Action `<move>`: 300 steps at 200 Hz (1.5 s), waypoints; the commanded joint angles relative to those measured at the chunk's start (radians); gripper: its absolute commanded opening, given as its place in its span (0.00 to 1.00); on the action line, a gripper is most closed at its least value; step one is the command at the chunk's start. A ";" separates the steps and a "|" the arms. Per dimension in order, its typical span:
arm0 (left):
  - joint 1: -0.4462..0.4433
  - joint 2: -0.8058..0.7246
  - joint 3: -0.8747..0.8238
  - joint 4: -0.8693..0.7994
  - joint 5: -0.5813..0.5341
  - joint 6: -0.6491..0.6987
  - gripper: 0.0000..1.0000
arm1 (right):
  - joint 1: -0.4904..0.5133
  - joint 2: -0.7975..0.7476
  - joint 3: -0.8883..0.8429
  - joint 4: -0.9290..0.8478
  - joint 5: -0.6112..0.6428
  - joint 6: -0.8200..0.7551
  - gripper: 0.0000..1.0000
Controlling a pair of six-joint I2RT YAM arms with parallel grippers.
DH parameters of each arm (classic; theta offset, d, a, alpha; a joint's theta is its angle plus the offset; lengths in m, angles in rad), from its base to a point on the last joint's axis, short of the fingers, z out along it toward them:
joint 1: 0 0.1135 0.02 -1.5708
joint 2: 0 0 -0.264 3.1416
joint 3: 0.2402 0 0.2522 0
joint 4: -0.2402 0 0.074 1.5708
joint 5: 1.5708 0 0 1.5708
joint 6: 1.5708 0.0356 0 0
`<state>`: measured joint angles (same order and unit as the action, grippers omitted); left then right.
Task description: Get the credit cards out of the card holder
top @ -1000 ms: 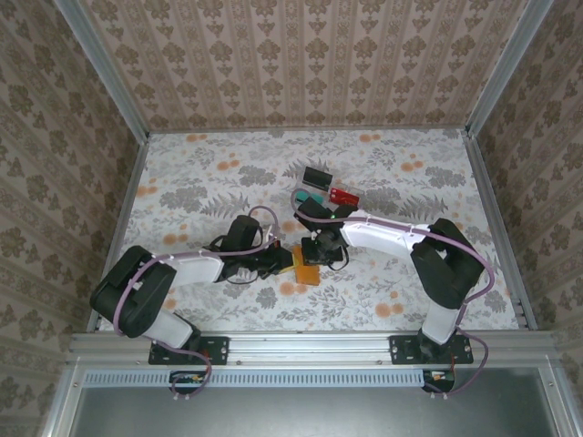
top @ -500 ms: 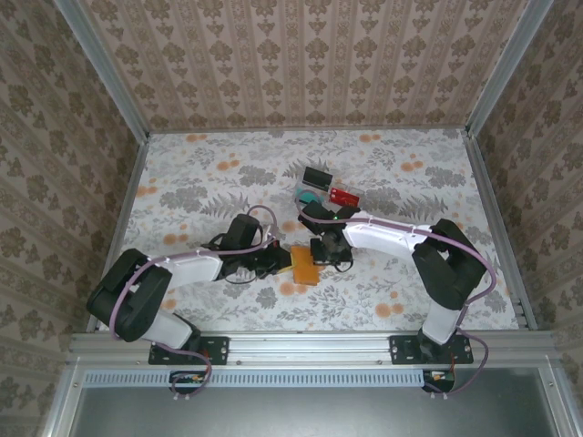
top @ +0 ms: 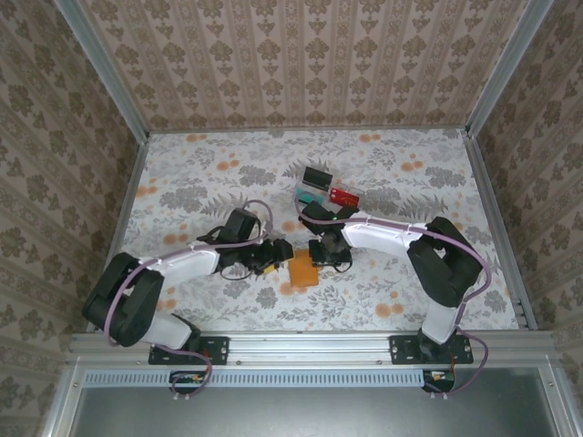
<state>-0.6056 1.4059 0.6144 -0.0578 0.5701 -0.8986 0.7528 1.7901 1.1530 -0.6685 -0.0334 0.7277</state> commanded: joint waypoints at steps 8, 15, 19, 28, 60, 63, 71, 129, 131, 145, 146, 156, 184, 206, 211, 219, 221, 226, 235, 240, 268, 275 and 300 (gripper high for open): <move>0.038 -0.084 0.030 -0.152 -0.103 0.049 0.84 | -0.006 0.009 0.026 -0.002 0.015 -0.030 0.20; 0.047 -0.102 0.029 -0.184 -0.134 0.058 0.88 | -0.005 0.004 0.028 -0.006 0.025 -0.034 0.17; 0.053 -0.112 0.029 -0.202 -0.152 0.064 0.90 | -0.005 -0.002 0.030 -0.010 0.031 -0.037 0.16; 0.066 -0.135 0.029 -0.238 -0.194 0.078 0.95 | -0.005 -0.016 0.036 -0.024 0.044 -0.045 0.15; 0.132 -0.234 -0.001 -0.326 -0.323 0.097 1.00 | 0.011 -0.100 0.066 -0.051 0.045 -0.071 0.12; 0.140 -0.244 -0.006 -0.328 -0.328 0.096 1.00 | 0.014 -0.107 0.071 -0.053 0.041 -0.072 0.12; 0.170 -0.273 -0.020 -0.332 -0.335 0.091 1.00 | 0.020 -0.124 0.083 -0.055 0.026 -0.073 0.12; 0.239 -0.389 -0.080 -0.344 -0.313 0.088 1.00 | 0.081 -0.157 0.161 0.016 -0.092 -0.010 0.10; 0.238 -0.391 -0.081 -0.346 -0.311 0.088 1.00 | 0.083 -0.156 0.164 0.018 -0.092 -0.008 0.10; 0.241 -0.404 -0.086 -0.346 -0.297 0.090 1.00 | 0.092 -0.146 0.176 0.026 -0.100 -0.001 0.10; 0.242 -0.405 -0.086 -0.346 -0.295 0.090 1.00 | 0.092 -0.146 0.177 0.026 -0.100 -0.001 0.10; 0.241 -0.411 -0.092 -0.338 -0.279 0.090 1.00 | 0.094 -0.135 0.181 0.025 -0.097 -0.002 0.10; 0.239 -0.418 -0.113 -0.280 -0.208 0.077 1.00 | 0.092 -0.109 0.176 -0.002 -0.057 -0.005 0.10; 0.231 -0.411 -0.114 -0.250 -0.155 0.089 1.00 | 0.073 -0.111 0.153 -0.025 -0.028 0.001 0.10; 0.224 -0.408 -0.112 -0.245 -0.147 0.093 1.00 | 0.068 -0.114 0.144 -0.030 -0.022 0.000 0.10; 0.213 -0.403 -0.109 -0.237 -0.137 0.096 0.99 | 0.058 -0.121 0.127 -0.039 -0.009 -0.001 0.10; 0.210 -0.402 -0.107 -0.234 -0.134 0.096 0.99 | 0.057 -0.123 0.122 -0.041 -0.005 -0.001 0.10; 0.202 -0.397 -0.105 -0.227 -0.130 0.096 0.98 | 0.050 -0.126 0.113 -0.046 -0.001 -0.003 0.10; 0.183 -0.386 -0.104 -0.209 -0.123 0.085 0.97 | 0.041 -0.134 0.091 -0.049 0.003 -0.007 0.10; 0.172 -0.379 -0.103 -0.196 -0.119 0.075 0.96 | 0.037 -0.137 0.079 -0.051 0.007 -0.008 0.10; 0.100 -0.328 -0.109 -0.084 -0.093 -0.003 0.88 | 0.010 -0.144 0.013 -0.055 0.019 -0.011 0.11; 0.084 -0.310 -0.110 -0.052 -0.090 -0.024 0.84 | 0.006 -0.144 0.001 -0.061 0.029 -0.014 0.11; 0.044 -0.245 -0.097 -0.010 -0.081 -0.079 0.69 | -0.009 -0.150 -0.038 -0.060 0.054 -0.017 0.11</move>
<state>-0.5339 1.1145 0.5102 -0.1528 0.4564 -0.9024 0.7547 1.6707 1.1534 -0.6849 -0.0277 0.7128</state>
